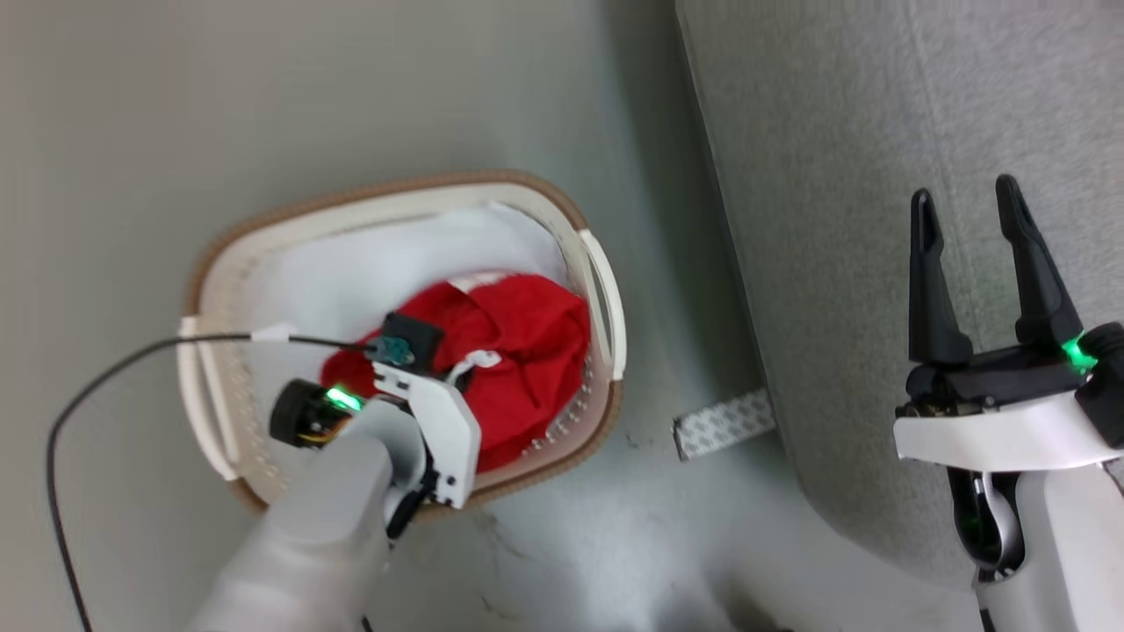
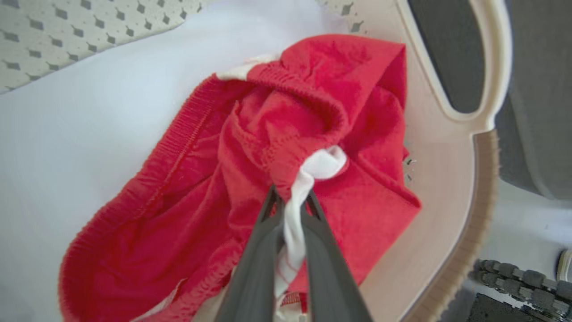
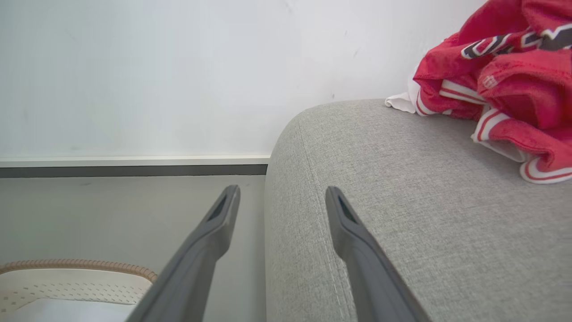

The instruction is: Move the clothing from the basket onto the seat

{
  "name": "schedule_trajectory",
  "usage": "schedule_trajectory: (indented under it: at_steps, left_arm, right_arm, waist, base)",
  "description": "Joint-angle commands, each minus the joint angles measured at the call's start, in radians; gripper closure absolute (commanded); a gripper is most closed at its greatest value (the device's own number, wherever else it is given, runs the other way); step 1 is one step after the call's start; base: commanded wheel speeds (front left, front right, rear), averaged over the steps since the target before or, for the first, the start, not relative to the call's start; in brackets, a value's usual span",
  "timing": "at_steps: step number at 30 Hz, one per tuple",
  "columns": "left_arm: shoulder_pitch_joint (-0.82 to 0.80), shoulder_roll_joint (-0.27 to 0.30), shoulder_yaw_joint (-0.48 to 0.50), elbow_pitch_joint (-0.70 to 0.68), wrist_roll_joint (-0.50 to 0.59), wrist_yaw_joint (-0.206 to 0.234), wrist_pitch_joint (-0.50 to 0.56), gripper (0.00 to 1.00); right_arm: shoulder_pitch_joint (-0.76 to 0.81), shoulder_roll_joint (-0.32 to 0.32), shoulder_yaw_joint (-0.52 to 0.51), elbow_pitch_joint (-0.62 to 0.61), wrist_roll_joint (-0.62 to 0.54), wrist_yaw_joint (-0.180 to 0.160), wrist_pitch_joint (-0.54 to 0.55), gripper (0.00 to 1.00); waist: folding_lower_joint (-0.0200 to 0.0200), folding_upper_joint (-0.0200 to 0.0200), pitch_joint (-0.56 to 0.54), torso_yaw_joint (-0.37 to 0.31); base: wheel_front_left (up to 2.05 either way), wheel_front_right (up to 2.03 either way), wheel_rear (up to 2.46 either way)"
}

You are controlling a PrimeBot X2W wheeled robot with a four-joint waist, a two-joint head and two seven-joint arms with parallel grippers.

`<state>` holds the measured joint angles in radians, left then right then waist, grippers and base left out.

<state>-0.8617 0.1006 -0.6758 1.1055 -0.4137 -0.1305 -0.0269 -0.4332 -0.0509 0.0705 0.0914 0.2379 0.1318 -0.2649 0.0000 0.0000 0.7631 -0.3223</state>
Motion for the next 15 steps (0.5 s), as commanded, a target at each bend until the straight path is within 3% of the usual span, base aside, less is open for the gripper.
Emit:
schedule_trajectory:
  at_steps: [1, 15]
  left_arm:
    - [0.014, 0.002, -0.002, -0.006, -0.017, 0.000, -0.007, 1.00]
    - [0.150, 0.000, -0.075, -0.175, -0.184, 0.000, -0.130, 1.00]
  right_arm:
    - [0.015, 0.000, -0.002, 0.005, -0.004, -0.002, 0.001, 0.00]
    - [0.149, -0.001, -0.008, 0.101, -0.053, -0.002, 0.001, 0.00]
  waist:
    - [0.0000, 0.0000, -0.052, 0.028]
    - [0.0000, 0.0000, -0.434, 0.149]
  base:
    - [0.00, 0.00, 0.00]
    - [0.00, 0.00, 0.00]
